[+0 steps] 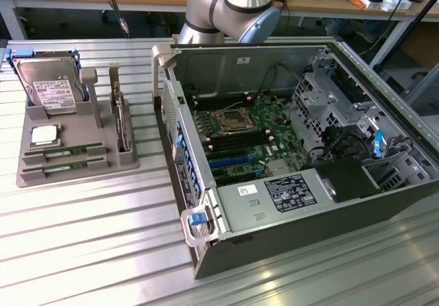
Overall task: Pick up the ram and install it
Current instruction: 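Reach for the ram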
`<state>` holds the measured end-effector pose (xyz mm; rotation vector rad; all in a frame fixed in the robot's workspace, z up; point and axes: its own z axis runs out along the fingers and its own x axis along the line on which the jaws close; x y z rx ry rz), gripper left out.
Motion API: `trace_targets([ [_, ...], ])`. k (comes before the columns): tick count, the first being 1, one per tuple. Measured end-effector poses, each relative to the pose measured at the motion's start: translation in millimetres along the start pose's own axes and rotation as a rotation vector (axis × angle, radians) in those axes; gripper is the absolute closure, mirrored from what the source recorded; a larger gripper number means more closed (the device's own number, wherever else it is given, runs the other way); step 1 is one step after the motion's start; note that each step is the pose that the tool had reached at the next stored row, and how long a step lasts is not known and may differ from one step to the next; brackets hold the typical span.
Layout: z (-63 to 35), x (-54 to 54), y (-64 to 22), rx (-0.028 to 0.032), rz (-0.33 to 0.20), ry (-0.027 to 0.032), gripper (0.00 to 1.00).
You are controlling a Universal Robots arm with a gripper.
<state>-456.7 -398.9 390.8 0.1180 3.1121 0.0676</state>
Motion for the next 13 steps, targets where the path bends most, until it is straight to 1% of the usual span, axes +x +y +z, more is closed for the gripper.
trace_targets([
  [2, 0.4, -0.4, 0.1, -0.0001, 0.000, -0.0001, 0.90],
  [3, 0.7, -2.7, 0.0, -0.0001, 0.000, -0.0001, 0.90],
  [5, 1.6, -10.5, -0.3, 0.0000, 0.000, 0.0004, 0.90],
  [7, 3.0, -24.0, -0.5, 0.0002, 0.000, 0.0018, 0.90],
  [8, 4.4, -35.4, 0.0, 0.0003, 0.000, 0.0033, 0.90],
  [10, 6.5, -46.1, 0.5, 0.0004, 0.000, 0.0051, 0.90],
  [12, 10.4, -61.7, 1.4, 0.0006, 0.000, 0.0074, 0.90],
  [13, 11.6, -66.6, 1.7, 0.0006, 0.000, 0.0080, 0.90],
])
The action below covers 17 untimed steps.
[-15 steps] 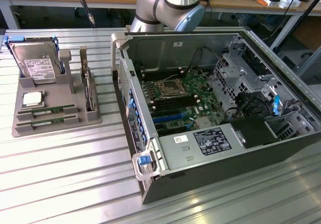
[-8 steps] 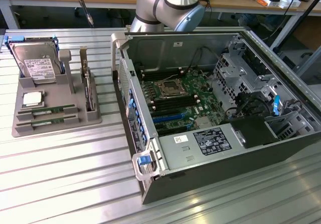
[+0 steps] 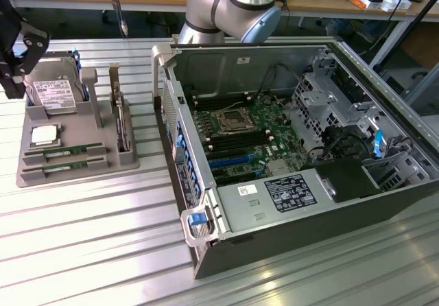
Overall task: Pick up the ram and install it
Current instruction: 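Reach for the ram, then pick up the ram and move it above insertion slot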
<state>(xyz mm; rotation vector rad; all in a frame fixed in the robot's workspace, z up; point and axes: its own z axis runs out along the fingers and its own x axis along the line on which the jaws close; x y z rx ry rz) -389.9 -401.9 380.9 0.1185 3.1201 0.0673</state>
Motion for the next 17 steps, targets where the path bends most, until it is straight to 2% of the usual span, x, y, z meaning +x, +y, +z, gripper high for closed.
trace_targets([
  [5, 6.2, -28.5, 1.9, 0.0002, 0.000, 0.0046, 0.90],
  [17, 6.1, -28.5, 1.9, 0.0003, 0.000, 0.0047, 0.90],
])
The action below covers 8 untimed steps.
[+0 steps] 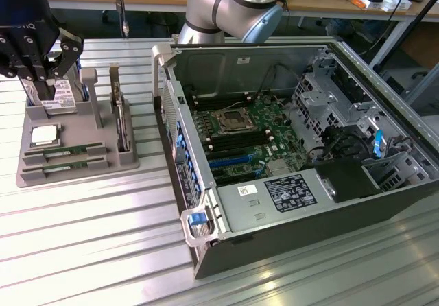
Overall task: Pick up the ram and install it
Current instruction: 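Pick up the ram and move it above insertion slot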
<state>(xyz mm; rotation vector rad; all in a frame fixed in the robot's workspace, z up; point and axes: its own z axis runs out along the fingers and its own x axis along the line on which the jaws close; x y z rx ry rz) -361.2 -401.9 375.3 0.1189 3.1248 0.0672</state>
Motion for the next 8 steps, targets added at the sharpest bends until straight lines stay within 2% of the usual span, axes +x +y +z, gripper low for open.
trace_targets([
  [8, 0.0, 0.0, 0.0, -0.0003, -0.023, 0.0010, 0.90],
])
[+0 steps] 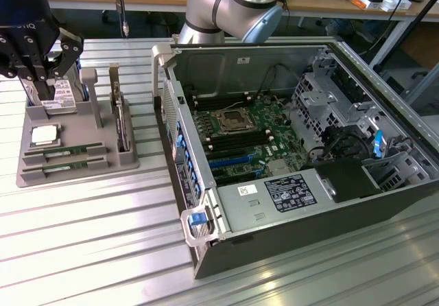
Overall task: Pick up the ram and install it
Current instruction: 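Pick up the ram and move it above insertion slot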
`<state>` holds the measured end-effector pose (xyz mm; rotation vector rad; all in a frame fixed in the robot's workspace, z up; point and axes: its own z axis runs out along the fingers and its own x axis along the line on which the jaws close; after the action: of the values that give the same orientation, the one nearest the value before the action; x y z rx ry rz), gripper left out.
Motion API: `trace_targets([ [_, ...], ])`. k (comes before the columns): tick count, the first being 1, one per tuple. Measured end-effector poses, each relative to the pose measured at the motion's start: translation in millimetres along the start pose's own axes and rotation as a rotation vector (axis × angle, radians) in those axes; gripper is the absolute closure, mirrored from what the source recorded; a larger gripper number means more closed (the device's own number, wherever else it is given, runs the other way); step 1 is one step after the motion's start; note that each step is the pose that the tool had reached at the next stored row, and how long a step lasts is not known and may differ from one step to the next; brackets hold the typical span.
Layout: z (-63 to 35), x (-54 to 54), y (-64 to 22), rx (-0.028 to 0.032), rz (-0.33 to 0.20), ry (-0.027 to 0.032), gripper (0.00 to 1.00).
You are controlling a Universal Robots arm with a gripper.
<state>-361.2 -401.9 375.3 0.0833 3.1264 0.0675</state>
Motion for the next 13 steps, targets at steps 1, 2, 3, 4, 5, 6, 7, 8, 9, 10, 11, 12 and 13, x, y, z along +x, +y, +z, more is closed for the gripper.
trace_targets([
  [1, 0.0, 0.0, 0.0, -0.0001, -0.008, 0.0003, 0.90],
  [2, 0.0, 0.0, 0.0, -0.0002, -0.021, 0.0009, 0.90],
  [3, 0.0, 0.0, 0.0, -0.0003, -0.030, 0.0013, 0.90],
  [4, 0.0, 0.0, 0.0, -0.0004, -0.036, 0.0016, 0.90],
  [5, 0.0, 0.0, 0.0, -0.0004, -0.041, 0.0017, 0.90],
  [6, 0.0, 0.0, 0.0, -0.0006, -0.050, 0.0022, 0.90],
  [7, 0.0, 0.0, 0.0, -0.0007, -0.056, 0.0024, 0.90],
  [8, 0.0, 0.0, 0.0, -0.0007, -0.061, 0.0026, 0.90],
  [9, 0.0, 0.0, 0.0, -0.0008, -0.070, 0.0030, 0.90],
  [10, 0.0, 0.0, 0.0, -0.0008, -0.073, 0.0032, 0.90],
  [11, 0.0, 0.0, 0.0, -0.0009, -0.080, 0.0035, 0.90],
  [12, 0.0, 0.0, 0.0, -0.0010, -0.086, 0.0037, 0.90],
  [13, 0.0, 0.0, 0.0, -0.0010, -0.091, 0.0040, 0.90],
])
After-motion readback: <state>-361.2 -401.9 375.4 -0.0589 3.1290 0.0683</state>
